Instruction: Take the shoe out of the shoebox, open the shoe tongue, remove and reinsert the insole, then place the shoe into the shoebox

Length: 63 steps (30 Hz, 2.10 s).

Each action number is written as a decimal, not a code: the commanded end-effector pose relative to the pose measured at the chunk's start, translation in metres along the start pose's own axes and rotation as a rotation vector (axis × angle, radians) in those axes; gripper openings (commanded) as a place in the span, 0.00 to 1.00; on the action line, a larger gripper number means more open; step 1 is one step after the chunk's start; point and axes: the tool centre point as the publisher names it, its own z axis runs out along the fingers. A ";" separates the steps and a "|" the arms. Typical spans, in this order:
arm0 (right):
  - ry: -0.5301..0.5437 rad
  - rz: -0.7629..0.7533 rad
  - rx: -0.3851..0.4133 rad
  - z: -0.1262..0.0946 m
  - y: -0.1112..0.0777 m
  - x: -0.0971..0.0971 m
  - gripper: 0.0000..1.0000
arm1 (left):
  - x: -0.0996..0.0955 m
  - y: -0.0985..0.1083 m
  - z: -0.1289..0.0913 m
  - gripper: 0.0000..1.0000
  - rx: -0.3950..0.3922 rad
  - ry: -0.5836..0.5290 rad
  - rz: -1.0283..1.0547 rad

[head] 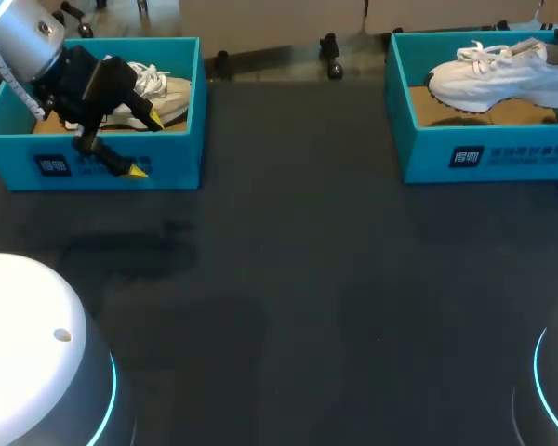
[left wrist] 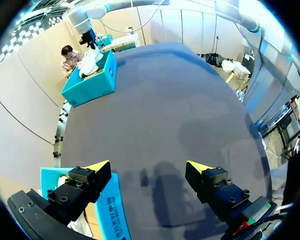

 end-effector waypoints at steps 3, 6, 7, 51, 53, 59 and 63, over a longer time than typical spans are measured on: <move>-0.007 0.010 0.019 0.015 0.007 0.003 0.00 | -0.001 0.000 0.000 1.00 -0.001 0.003 0.001; -0.014 0.019 0.030 0.022 0.007 0.002 0.00 | -0.001 0.000 0.000 1.00 -0.001 0.003 0.001; -0.013 0.024 0.030 0.023 0.007 0.002 0.00 | -0.001 0.000 0.000 1.00 -0.001 0.003 0.001; -0.036 -0.024 0.015 0.070 -0.008 0.015 0.00 | -0.001 0.000 0.000 1.00 -0.001 0.003 0.001; -0.034 -0.024 0.015 0.070 -0.009 0.015 0.00 | -0.001 0.000 0.000 1.00 -0.001 0.003 0.001; -0.039 -0.022 0.010 0.065 -0.011 0.016 0.00 | -0.001 0.000 0.000 1.00 -0.001 0.003 0.001; -0.044 -0.026 0.007 0.064 -0.015 0.017 0.00 | -0.001 0.000 0.000 1.00 -0.001 0.003 0.001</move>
